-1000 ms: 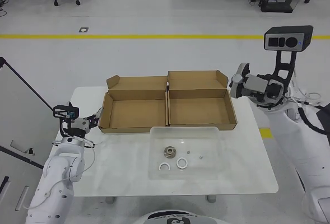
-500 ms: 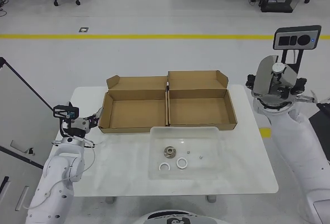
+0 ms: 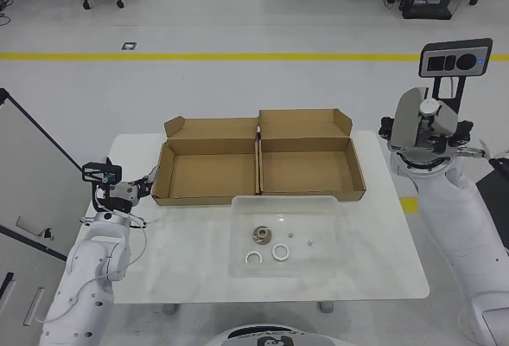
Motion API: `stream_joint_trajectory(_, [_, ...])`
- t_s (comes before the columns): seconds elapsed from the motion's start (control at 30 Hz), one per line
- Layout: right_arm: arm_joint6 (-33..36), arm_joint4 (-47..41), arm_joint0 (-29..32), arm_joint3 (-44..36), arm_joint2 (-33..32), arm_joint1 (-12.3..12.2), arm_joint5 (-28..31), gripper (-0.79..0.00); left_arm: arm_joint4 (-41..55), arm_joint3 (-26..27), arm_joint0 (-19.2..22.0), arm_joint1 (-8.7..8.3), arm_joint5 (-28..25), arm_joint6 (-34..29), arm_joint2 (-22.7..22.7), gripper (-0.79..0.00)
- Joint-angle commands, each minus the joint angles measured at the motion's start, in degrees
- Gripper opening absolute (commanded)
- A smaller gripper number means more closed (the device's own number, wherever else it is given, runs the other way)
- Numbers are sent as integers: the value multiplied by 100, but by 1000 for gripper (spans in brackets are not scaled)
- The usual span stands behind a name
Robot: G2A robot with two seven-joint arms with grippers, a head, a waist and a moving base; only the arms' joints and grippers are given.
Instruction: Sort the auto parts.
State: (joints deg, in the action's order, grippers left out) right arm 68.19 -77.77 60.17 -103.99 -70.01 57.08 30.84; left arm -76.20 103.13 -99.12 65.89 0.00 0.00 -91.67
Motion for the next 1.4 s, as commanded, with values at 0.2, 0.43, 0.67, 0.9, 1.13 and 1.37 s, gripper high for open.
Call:
stream_joint_trajectory(0.2, [0, 0, 0, 0, 0, 0, 0, -785, 0, 0, 0, 0, 0, 0, 0, 0])
stream_joint_trajectory(0.43, [-229, 867, 140, 118, -329, -38, -193, -785, 0, 0, 0, 0, 0, 0, 0, 0])
stream_joint_trajectory(0.67, [-576, 2658, 299, 375, -1049, -163, -687, -785, 0, 0, 0, 0, 0, 0, 0, 0])
stream_joint_trajectory(0.9, [-967, 4996, 139, 435, -1406, -294, -1566, -785, 0, 0, 0, 0, 0, 0, 0, 0])
stream_joint_trajectory(1.13, [-1230, 7849, -633, 426, -832, -329, -2146, -785, 0, 0, 0, 0, 0, 0, 0, 0])
stream_joint_trajectory(1.37, [-1164, 9894, -1666, 944, 388, -201, -2113, -785, 0, 0, 0, 0, 0, 0, 0, 0])
